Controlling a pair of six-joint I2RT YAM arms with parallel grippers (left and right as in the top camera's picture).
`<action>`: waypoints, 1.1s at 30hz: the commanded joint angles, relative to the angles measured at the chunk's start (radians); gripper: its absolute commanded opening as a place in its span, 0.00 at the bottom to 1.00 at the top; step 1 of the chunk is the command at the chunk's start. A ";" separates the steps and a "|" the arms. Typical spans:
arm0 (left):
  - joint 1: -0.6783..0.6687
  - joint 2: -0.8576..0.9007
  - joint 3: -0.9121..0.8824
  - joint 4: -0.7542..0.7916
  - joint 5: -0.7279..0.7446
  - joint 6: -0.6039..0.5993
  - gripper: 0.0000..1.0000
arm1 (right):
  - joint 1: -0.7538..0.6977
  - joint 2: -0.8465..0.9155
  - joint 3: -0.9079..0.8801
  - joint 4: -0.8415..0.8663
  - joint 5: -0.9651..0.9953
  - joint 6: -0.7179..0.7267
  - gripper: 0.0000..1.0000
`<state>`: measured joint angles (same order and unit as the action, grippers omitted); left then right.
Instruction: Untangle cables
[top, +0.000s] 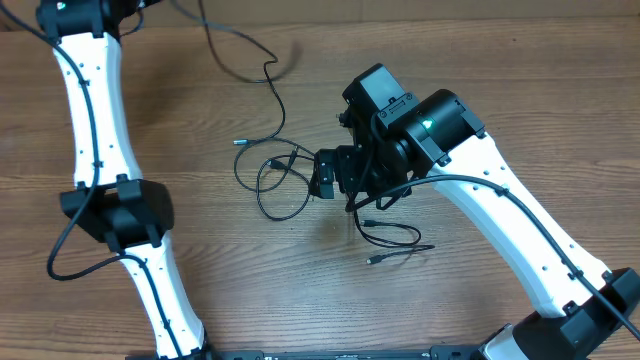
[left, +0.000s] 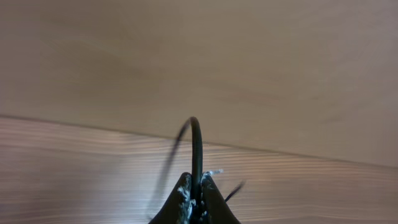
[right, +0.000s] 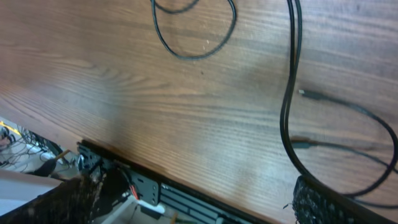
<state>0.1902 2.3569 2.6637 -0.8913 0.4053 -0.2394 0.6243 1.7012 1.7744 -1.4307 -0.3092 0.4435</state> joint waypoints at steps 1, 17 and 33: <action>0.072 -0.007 -0.051 0.031 -0.082 0.158 0.04 | 0.005 0.003 -0.002 -0.018 0.006 -0.007 1.00; 0.367 -0.006 -0.301 0.283 -0.237 0.204 0.78 | 0.005 0.003 -0.002 -0.041 0.006 0.021 1.00; 0.341 -0.006 -0.311 -0.036 -0.037 0.081 1.00 | 0.005 0.005 -0.002 -0.001 0.006 0.019 1.00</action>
<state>0.5774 2.3585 2.3650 -0.8753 0.2878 -0.1371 0.6243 1.7012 1.7744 -1.4418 -0.3084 0.4599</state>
